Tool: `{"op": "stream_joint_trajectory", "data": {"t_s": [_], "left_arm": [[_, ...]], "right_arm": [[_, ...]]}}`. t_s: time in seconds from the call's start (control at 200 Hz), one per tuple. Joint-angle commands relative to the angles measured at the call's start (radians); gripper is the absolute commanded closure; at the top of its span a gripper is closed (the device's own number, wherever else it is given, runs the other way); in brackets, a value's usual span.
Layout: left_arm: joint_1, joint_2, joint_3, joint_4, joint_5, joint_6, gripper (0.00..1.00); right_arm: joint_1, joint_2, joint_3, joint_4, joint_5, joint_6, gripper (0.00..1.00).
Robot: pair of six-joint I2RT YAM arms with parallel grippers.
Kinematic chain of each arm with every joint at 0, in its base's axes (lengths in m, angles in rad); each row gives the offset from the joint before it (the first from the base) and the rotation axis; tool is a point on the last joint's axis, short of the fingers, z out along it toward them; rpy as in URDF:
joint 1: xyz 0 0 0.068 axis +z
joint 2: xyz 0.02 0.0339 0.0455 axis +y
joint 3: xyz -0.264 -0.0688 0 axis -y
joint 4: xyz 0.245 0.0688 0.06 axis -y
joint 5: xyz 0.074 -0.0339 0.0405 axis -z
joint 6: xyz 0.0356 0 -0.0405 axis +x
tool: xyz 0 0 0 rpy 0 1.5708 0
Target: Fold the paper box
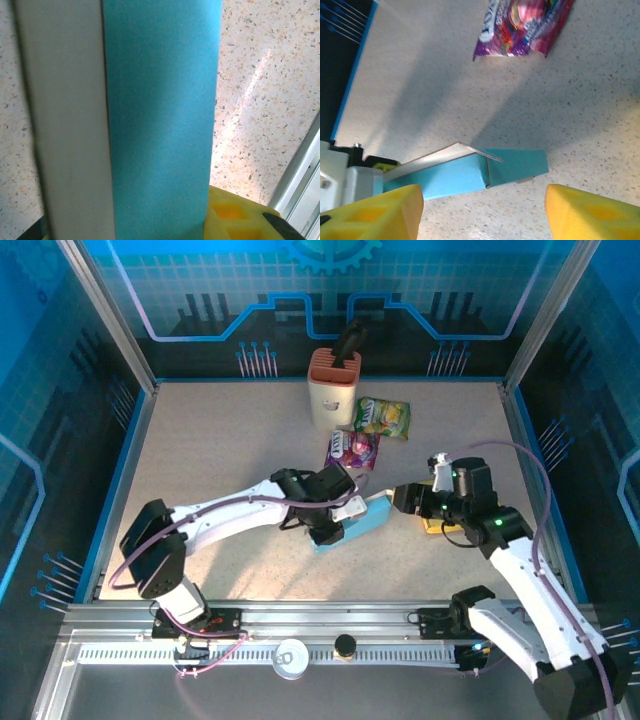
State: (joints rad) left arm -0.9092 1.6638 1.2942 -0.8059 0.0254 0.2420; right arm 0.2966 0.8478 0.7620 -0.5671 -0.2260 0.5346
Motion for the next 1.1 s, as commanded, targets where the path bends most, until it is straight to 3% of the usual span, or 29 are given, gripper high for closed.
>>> {"op": "stream_joint_trajectory", "data": {"t_s": [0.0,0.225,0.505,0.78,1.096], "left_arm": [[0.009,0.081,0.034,-0.181,0.091,0.032,0.71],[0.043,0.147,0.097,-0.229,0.106,0.081,0.69],[0.058,0.185,0.142,-0.238,0.105,0.109,0.67],[0.059,0.176,0.127,-0.219,0.093,0.109,0.66],[0.059,0.156,0.118,-0.198,0.085,0.112,0.65]], "right_arm": [[0.040,0.043,-0.041,-0.002,0.085,0.125,0.33],[0.103,0.033,-0.119,0.084,0.075,0.512,0.31],[0.277,-0.028,-0.219,0.240,0.204,0.927,0.29],[0.382,0.036,-0.222,0.315,0.302,1.063,0.29],[0.401,0.081,-0.279,0.402,0.329,1.116,0.35]]}}
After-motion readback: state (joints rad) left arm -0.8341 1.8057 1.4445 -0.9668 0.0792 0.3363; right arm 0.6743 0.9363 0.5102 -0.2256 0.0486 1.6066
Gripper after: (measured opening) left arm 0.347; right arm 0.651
